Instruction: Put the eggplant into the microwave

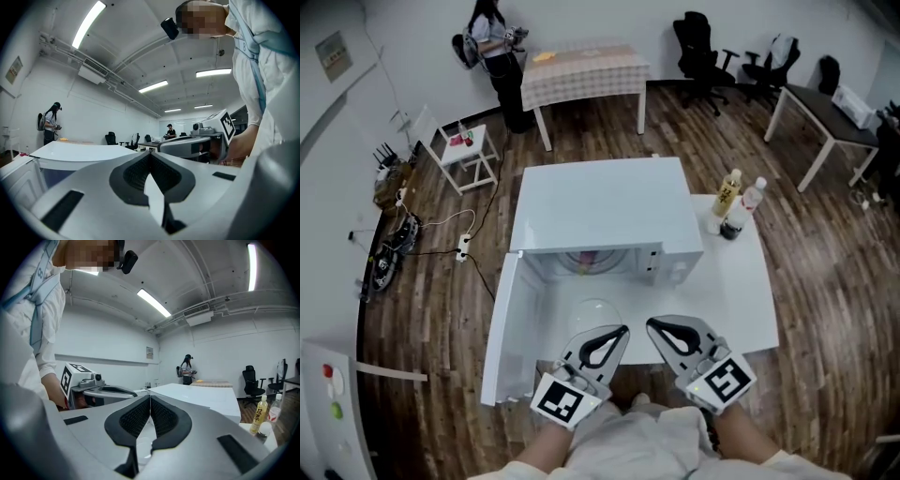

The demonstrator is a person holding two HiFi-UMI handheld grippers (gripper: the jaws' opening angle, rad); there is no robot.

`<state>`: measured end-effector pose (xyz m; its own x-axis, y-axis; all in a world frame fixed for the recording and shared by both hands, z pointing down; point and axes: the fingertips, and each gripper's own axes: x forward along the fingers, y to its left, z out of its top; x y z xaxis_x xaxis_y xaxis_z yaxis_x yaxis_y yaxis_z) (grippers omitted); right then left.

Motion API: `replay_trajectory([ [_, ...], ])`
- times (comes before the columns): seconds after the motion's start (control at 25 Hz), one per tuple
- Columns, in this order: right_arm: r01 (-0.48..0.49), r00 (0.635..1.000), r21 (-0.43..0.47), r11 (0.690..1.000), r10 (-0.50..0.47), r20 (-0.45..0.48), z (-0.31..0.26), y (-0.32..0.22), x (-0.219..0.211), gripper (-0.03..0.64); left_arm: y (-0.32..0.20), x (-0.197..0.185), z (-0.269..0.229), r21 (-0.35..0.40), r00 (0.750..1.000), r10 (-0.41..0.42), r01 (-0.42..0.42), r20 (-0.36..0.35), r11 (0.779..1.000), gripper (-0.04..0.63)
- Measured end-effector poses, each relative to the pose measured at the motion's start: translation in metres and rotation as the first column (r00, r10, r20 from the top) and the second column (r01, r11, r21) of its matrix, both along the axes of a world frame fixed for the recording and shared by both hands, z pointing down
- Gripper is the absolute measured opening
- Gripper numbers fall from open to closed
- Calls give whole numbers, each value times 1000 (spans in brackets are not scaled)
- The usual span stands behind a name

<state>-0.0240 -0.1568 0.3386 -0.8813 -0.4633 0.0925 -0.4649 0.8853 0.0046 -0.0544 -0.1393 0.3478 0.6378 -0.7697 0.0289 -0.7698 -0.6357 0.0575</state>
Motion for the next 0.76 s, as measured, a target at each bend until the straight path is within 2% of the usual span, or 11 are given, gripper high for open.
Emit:
replay_trajectory([
  [0.76,30,999,15,999,-30,-13,-11,9,-15,32,4,-8,-11,31,1000,16,-16,-9,999,2],
])
